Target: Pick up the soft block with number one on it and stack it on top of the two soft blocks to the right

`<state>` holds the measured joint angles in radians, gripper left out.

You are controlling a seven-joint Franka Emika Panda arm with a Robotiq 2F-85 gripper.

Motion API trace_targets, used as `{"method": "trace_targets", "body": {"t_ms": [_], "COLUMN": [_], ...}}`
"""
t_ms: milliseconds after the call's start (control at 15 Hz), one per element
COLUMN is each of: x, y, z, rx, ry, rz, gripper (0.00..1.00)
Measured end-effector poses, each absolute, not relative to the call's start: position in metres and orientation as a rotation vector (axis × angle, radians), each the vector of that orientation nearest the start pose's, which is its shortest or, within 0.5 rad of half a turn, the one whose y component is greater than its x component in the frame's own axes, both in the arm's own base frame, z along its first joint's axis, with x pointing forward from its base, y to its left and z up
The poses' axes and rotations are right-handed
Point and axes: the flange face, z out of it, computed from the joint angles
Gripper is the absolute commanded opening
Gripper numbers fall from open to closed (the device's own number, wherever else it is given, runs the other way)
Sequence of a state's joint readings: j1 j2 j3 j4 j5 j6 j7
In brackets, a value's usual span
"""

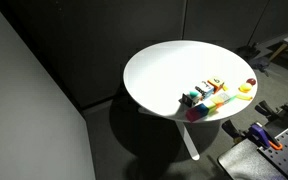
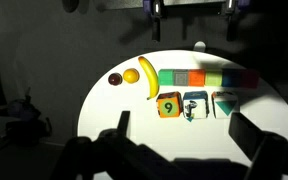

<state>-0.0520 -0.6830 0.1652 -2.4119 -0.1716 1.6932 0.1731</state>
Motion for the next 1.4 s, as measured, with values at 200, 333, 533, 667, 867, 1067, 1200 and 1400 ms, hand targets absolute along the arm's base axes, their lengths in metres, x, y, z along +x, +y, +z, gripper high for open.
{"method": "trace_targets", "body": {"t_ms": [200,333,533,667,867,1067,1200,1400], "x": [0.341,0.341,0.341,0.341,0.341,0.348,0.357,0.374], "y": [0.032,0.032,0.032,0.032,0.032,0.037,0.042,0.051], "z": [0.541,0.541,0.541,0.541,0.541,0.539,0.538,0.535], "rx": [-3.416,-3.416,-3.416,-3.416,-3.416,-3.408,-3.398,-3.377], "ry": [0.127,0.127,0.127,0.127,0.124,0.090,0.058,0.010], "rz": [0.013,0.013,0.013,0.013,0.015,-0.031,-0.082,-0.165], "gripper": [1.00,1.00,1.00,1.00,1.00,1.00,1.00,1.00]}}
